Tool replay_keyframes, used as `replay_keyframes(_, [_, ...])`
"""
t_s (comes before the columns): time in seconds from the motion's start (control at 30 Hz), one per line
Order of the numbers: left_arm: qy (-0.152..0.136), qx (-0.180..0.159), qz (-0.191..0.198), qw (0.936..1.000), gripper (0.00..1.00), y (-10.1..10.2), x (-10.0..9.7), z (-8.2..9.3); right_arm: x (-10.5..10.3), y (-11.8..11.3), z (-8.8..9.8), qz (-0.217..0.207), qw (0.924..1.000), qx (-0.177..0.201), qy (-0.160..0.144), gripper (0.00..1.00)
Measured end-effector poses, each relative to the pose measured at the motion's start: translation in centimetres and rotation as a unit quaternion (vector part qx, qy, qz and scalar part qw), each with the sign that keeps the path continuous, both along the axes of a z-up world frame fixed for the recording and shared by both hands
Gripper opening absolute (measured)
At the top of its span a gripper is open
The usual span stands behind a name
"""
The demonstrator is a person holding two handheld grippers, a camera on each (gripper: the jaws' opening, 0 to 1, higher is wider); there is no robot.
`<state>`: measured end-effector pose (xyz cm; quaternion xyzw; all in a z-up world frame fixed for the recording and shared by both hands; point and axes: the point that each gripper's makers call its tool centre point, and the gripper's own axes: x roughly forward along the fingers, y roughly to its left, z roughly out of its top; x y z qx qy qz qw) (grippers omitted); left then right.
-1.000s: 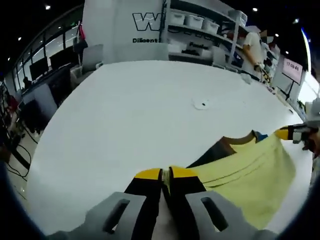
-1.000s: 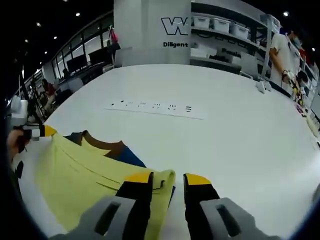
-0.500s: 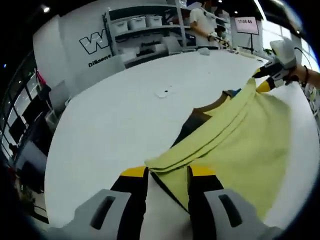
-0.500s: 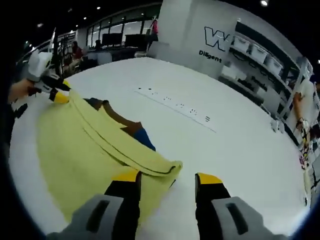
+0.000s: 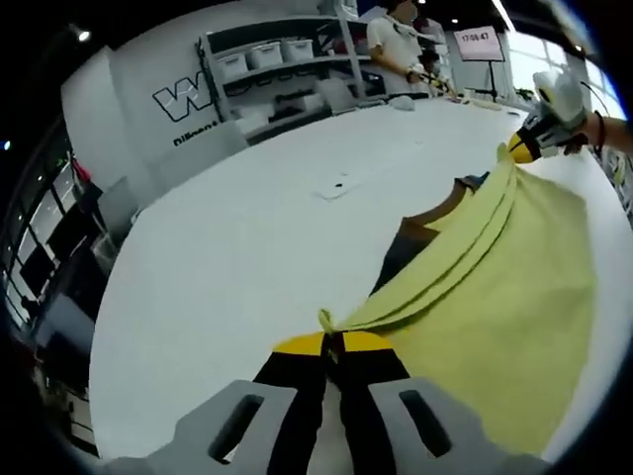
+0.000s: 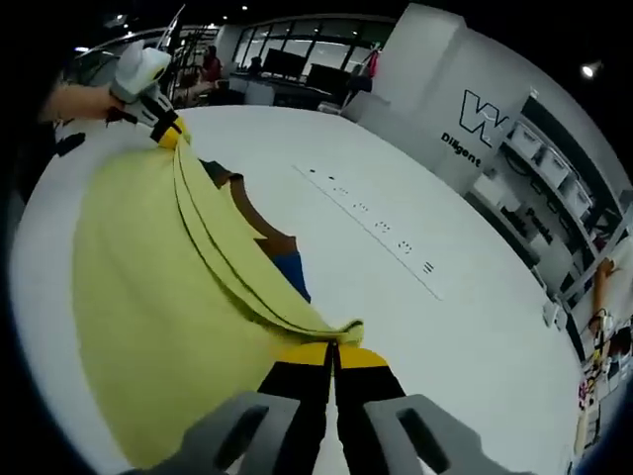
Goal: Fold the garment on the visible template until the final outline fits inside the template.
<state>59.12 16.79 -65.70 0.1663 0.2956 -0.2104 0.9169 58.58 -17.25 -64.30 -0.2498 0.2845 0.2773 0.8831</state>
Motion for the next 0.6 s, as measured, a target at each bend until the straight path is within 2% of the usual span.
replay_keyframes(0.13, [0.002,-0.010,0.022,0.9997,0.07,0.3,0.7,-0.2,1.1,-0.7,0.0,-0.044,0.9984,0.034,0.011,0.00])
replay_keyframes(0.17, [0.007,-0.027,0.051,0.9983,0.07,0.5,1.1,-0.3,1.2,-0.8,-0.2,-0.048,0.9981,0.037,0.014,0.00])
replay_keyframes(0.23, [0.017,-0.049,0.070,0.9962,0.07,0.4,1.3,-0.5,1.4,-1.0,-0.4,-0.055,0.9975,0.041,0.020,0.00])
replay_keyframes(0.3, [0.045,-0.085,0.117,0.9886,0.06,0.8,1.4,-0.8,1.4,-1.1,-1.3,-0.068,0.9960,0.045,0.036,0.00])
replay_keyframes(0.37, [0.052,-0.103,0.135,0.9841,0.06,0.8,1.6,-0.8,1.2,-1.2,-1.8,-0.079,0.9945,0.052,0.047,0.00])
replay_keyframes(0.4, [0.053,-0.106,0.144,0.9824,0.06,0.9,1.7,-0.8,1.2,-1.2,-1.9,-0.081,0.9940,0.053,0.051,0.00])
replay_keyframes(0.47, [0.052,-0.103,0.141,0.9833,0.06,0.9,1.7,-0.7,0.9,-1.4,-2.5,-0.101,0.9908,0.060,0.067,0.00])
replay_keyframes(0.5, [0.049,-0.091,0.140,0.9848,0.06,0.9,1.7,-0.8,0.9,-1.3,-2.6,-0.108,0.9891,0.071,0.070,0.00])
replay_keyframes(0.6, [0.049,-0.083,0.139,0.9855,0.07,0.9,1.5,-0.9,0.9,-1.2,-2.5,-0.124,0.9855,0.088,0.075,0.00])
